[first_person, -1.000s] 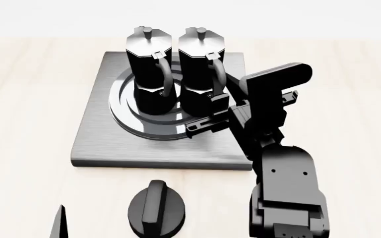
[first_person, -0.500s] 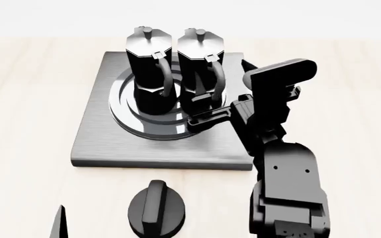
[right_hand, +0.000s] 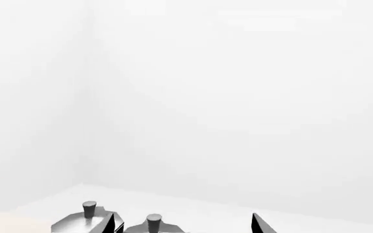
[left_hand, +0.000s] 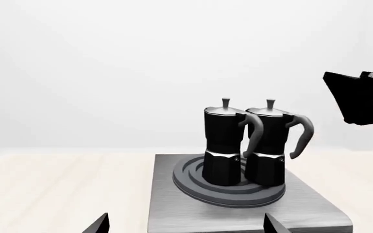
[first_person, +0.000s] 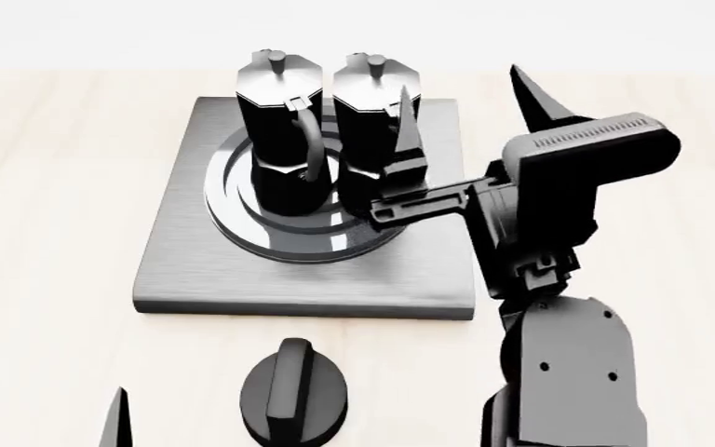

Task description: Put both moka pots on the stove.

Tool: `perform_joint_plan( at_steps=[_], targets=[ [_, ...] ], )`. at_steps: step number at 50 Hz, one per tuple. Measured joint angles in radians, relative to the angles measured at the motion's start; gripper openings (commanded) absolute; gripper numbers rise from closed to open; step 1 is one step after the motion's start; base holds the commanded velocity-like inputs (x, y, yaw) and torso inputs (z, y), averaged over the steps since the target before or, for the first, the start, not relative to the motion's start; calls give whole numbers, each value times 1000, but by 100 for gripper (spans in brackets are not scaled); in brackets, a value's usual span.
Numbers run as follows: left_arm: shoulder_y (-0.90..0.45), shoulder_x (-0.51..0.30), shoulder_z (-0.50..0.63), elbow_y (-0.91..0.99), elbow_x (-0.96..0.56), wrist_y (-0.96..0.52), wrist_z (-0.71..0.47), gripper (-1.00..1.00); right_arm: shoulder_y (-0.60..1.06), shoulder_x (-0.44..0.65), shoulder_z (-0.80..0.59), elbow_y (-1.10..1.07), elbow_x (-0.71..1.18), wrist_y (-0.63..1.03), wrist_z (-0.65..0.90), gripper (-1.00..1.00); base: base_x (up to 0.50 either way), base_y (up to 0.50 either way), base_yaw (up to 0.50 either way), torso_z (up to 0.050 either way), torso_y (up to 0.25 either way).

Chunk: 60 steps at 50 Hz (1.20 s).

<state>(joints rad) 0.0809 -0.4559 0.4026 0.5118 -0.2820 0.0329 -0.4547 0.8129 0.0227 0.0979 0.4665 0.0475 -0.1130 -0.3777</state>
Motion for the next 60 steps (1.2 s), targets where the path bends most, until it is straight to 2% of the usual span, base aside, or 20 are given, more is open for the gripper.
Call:
perform_joint_plan(
  at_steps=[10,18,36,60],
  targets=[
    [2,-4,-4,6,-4,1,-4,100,-191,7,-46,-355,-76,73,166,100,0,0,0,0,0],
    [4,-7,-6,9,-5,2,-8,100,-330,17,-74,-528,-91,86,238,100,0,0,0,0,0],
    [4,-8,-6,-2,-8,14,-7,100,-562,43,-119,-612,-104,7,339,100,0,0,0,0,0],
    [1,-7,1,-10,-5,18,-9,100,-786,74,-179,-645,-71,-112,379,100,0,0,0,0,0]
  ],
)
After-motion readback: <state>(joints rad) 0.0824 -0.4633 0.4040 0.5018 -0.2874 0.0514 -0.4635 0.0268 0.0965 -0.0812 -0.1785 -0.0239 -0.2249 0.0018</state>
